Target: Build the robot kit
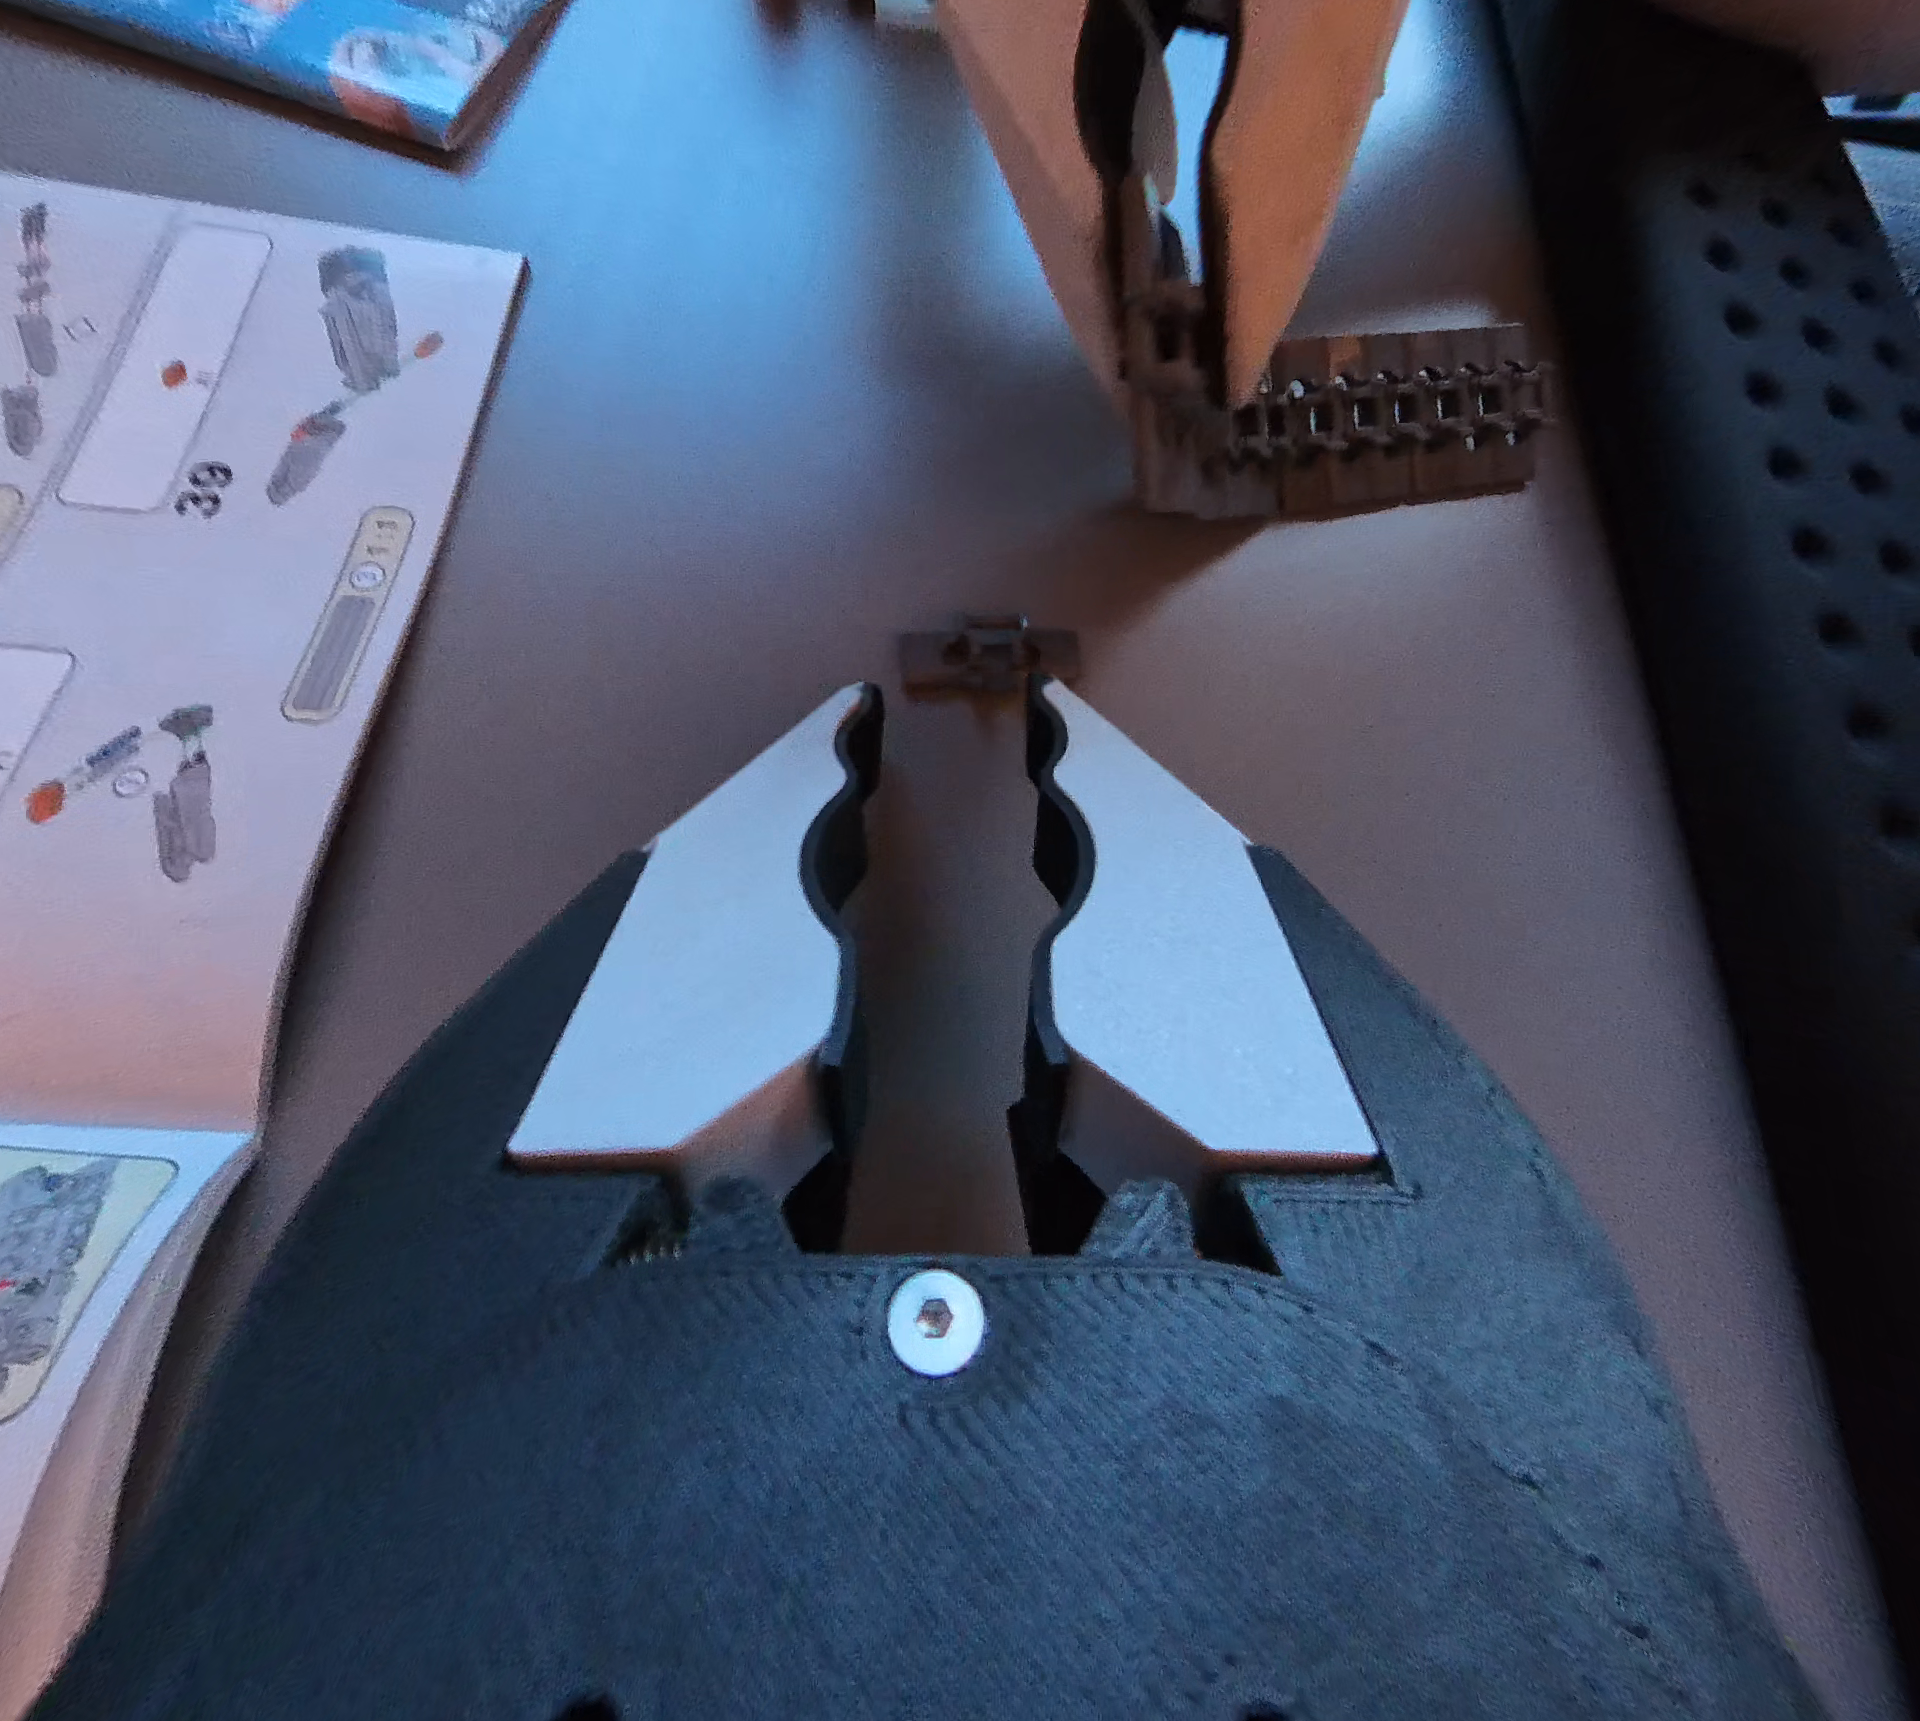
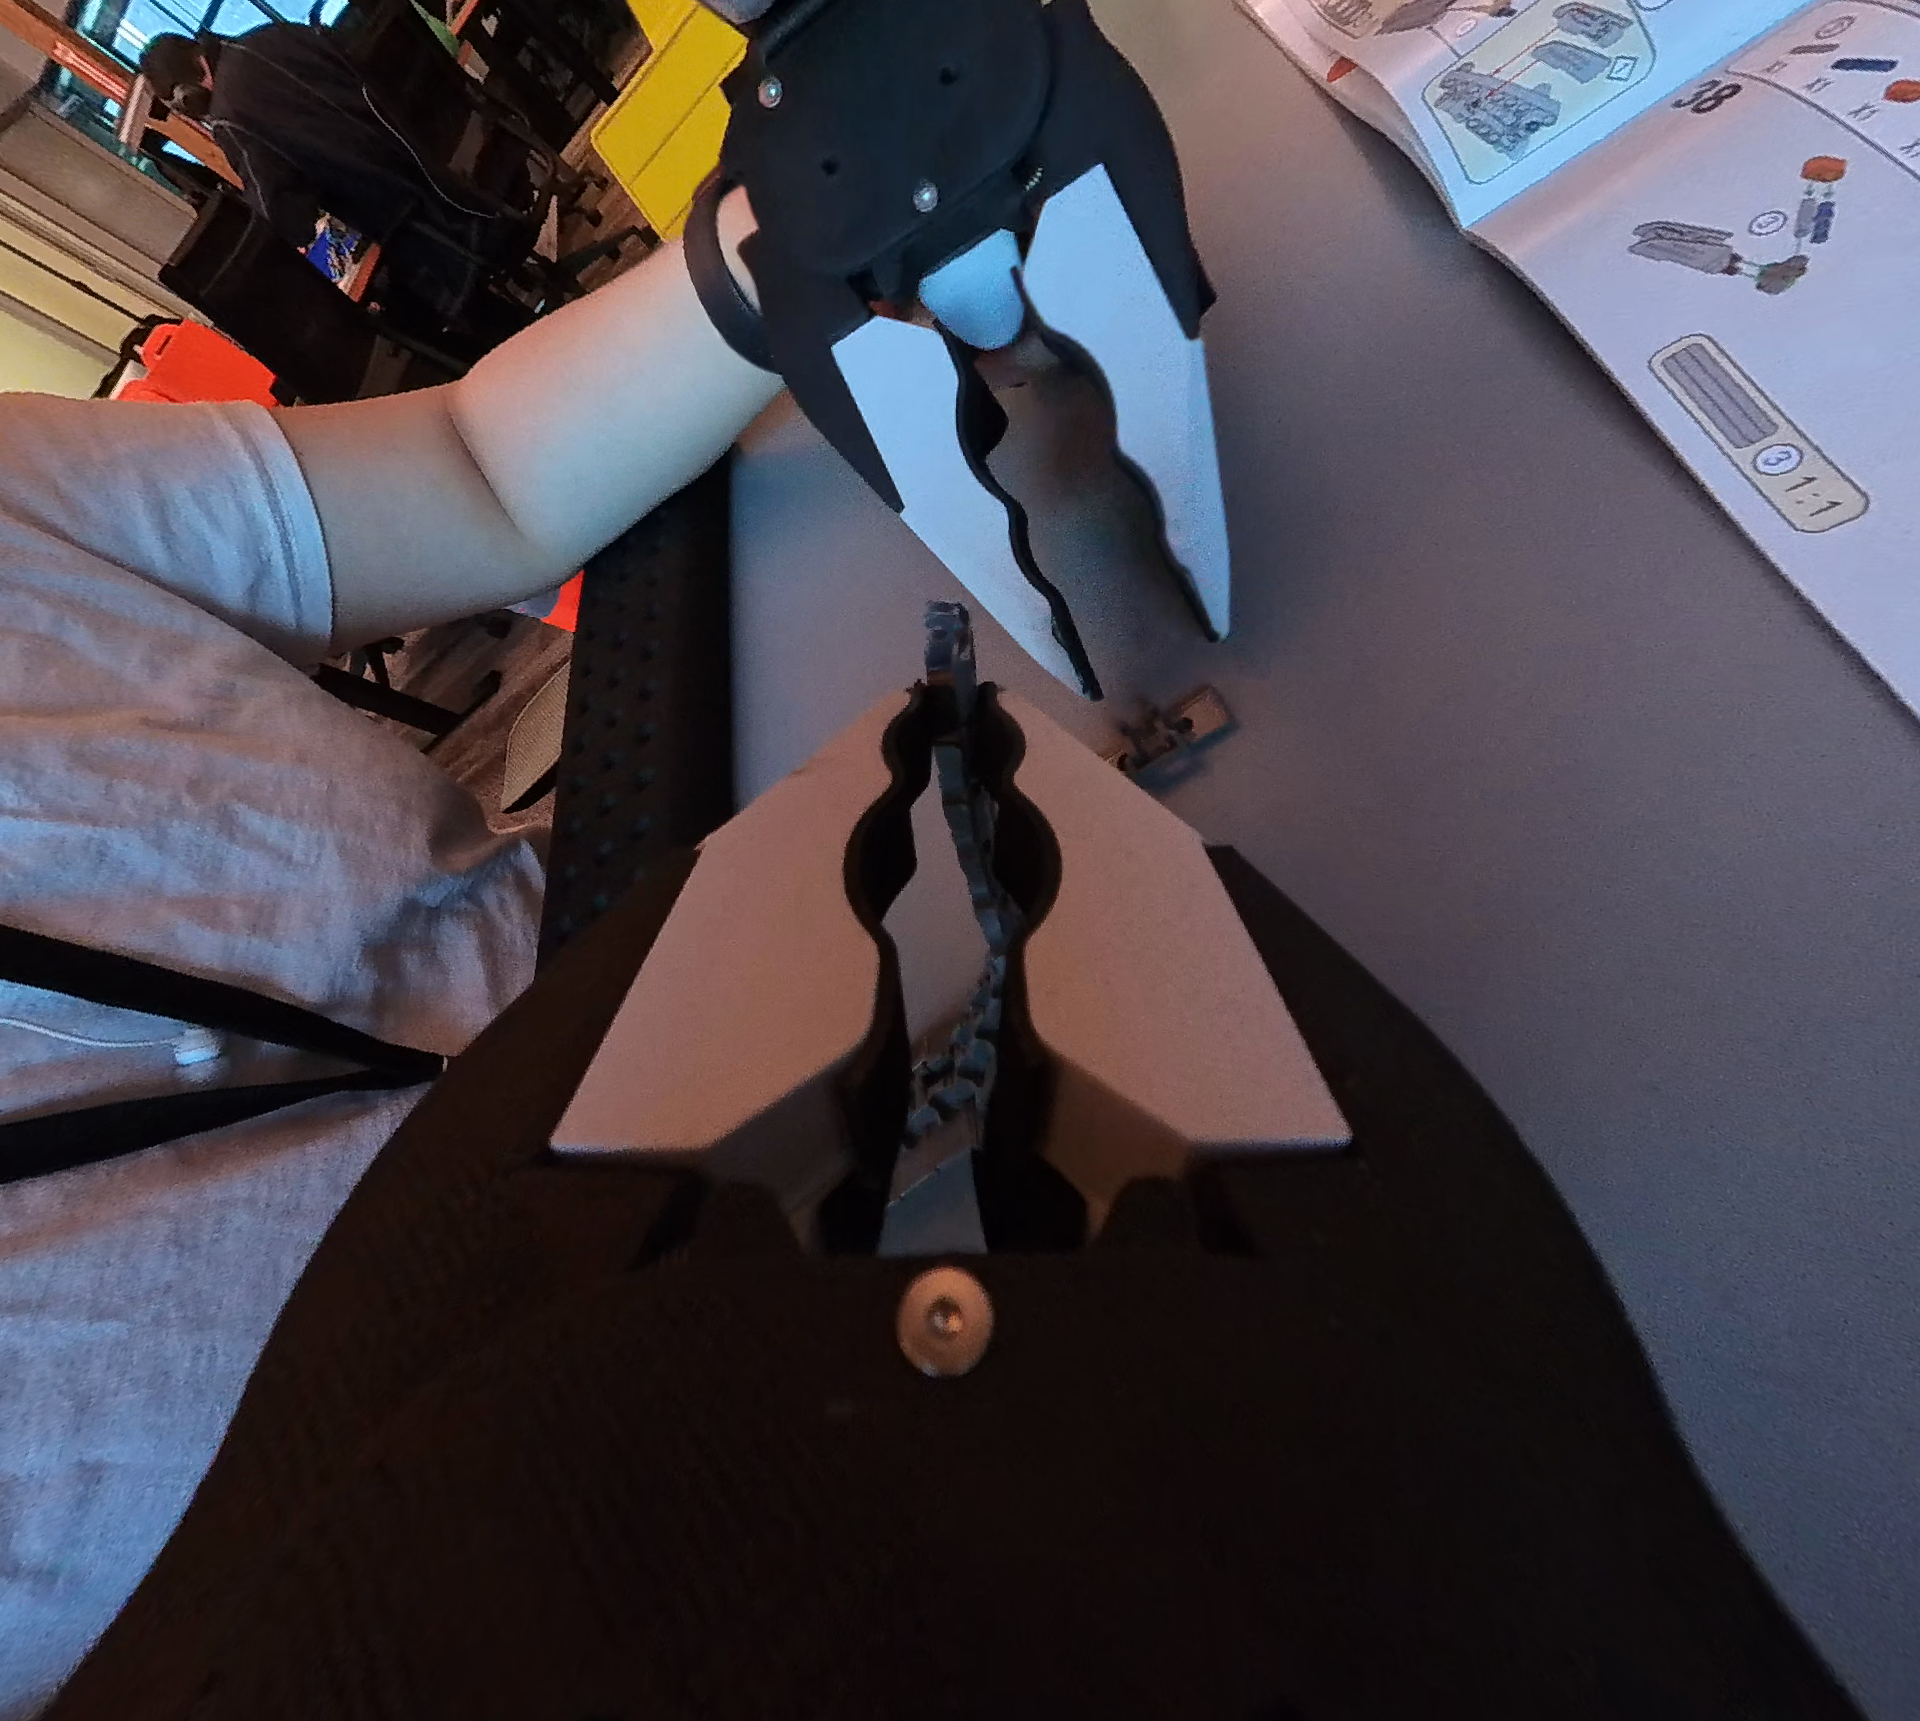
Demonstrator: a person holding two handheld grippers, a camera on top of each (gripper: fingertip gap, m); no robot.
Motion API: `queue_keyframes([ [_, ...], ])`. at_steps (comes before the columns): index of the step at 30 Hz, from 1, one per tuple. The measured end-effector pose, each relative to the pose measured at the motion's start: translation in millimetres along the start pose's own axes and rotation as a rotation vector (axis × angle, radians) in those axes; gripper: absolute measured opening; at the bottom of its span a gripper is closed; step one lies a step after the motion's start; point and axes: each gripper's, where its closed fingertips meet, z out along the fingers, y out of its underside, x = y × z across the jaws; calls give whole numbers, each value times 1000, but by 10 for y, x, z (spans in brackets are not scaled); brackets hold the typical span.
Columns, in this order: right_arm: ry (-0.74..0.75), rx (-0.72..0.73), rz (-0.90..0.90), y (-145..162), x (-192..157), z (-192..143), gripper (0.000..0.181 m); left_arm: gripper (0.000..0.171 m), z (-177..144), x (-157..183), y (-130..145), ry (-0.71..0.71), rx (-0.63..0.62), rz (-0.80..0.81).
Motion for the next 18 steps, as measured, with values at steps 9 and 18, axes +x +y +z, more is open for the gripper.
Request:
queue_keyframes([
  [9,6,-2,16,16,45,2,6,21,127,89,-14,-79,-40,113],
  [18,2,-19,29,61,87,40,6,11,171,99,-10,-112,-76,145],
])
